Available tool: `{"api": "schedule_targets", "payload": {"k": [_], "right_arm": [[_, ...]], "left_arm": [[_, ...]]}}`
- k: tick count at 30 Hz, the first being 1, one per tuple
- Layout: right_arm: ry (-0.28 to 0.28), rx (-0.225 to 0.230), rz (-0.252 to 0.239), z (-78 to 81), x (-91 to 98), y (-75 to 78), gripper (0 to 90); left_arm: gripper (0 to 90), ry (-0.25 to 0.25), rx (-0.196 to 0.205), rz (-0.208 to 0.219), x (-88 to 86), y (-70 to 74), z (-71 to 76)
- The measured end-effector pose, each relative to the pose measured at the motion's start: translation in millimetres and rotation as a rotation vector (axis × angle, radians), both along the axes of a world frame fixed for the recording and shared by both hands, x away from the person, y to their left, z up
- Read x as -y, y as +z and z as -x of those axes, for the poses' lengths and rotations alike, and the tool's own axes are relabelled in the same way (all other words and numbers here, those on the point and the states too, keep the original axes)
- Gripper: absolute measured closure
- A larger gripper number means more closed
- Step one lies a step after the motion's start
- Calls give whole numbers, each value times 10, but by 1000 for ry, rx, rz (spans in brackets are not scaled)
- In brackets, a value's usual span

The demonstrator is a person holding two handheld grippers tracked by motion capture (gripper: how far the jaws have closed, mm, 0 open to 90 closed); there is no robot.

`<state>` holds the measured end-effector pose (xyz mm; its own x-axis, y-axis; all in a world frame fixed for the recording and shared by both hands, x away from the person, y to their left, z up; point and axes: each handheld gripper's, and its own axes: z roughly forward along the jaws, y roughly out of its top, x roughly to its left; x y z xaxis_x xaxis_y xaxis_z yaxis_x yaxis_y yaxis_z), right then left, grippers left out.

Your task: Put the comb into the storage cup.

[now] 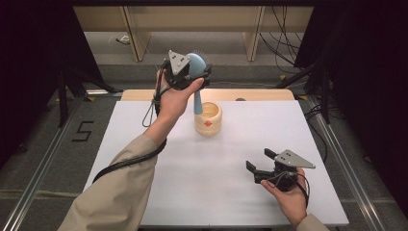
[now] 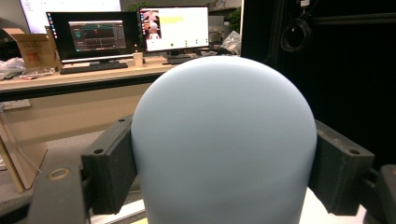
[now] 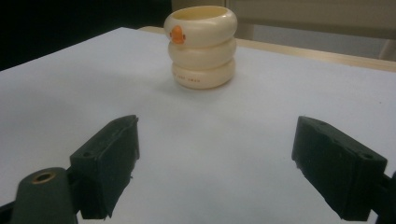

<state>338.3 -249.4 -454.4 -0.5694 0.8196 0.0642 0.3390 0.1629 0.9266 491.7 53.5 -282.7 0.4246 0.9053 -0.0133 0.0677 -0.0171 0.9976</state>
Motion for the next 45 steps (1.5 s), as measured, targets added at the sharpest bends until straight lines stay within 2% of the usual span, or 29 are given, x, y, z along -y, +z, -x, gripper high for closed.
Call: {"api": "schedule_targets", "payload": {"k": [12, 20, 21, 23, 24, 29, 30, 31, 32, 35, 36, 40, 44, 45], "right_arm": [[2, 2, -2, 1, -6, 0, 161], [3, 4, 0, 2, -7, 1, 161], [4, 4, 0, 3, -8, 1, 160], [4, 2, -1, 2, -9, 0, 160], [4, 2, -1, 2, -8, -1, 161], [3, 1, -1, 1, -10, -3, 160], [4, 1, 1, 2, -10, -2, 160], [4, 1, 0, 2, -12, -3, 160], [4, 1, 0, 2, -12, -3, 160], [4, 0, -3, 0, -8, -3, 160], [4, 1, -3, 0, -8, -3, 161], [4, -2, -6, -1, -9, -10, 160], [7, 0, -3, 2, -11, -6, 159], [7, 2, -5, 2, -10, -6, 159]], "left_arm": [[198, -21, 0, 13, 64, 9, -13], [198, -22, 14, -4, 112, -2, -27], [197, -23, 28, -13, 112, 1, -37], [198, -26, 16, -8, 129, -4, -32], [197, -27, 30, -16, 128, -1, -43], [198, -34, 21, -2, 149, -8, -49], [198, -32, 34, -11, 148, -6, -59], [197, -31, 22, -7, 157, -9, -55], [198, -30, 34, -16, 154, -6, -66], [198, -29, 24, -8, 173, -12, -68], [198, -29, 38, -17, 172, -10, -78], [198, -33, 24, -8, 202, -13, -77], [198, -36, 27, -6, 221, -11, -83], [198, -37, 41, -15, 218, -8, -94]]}}
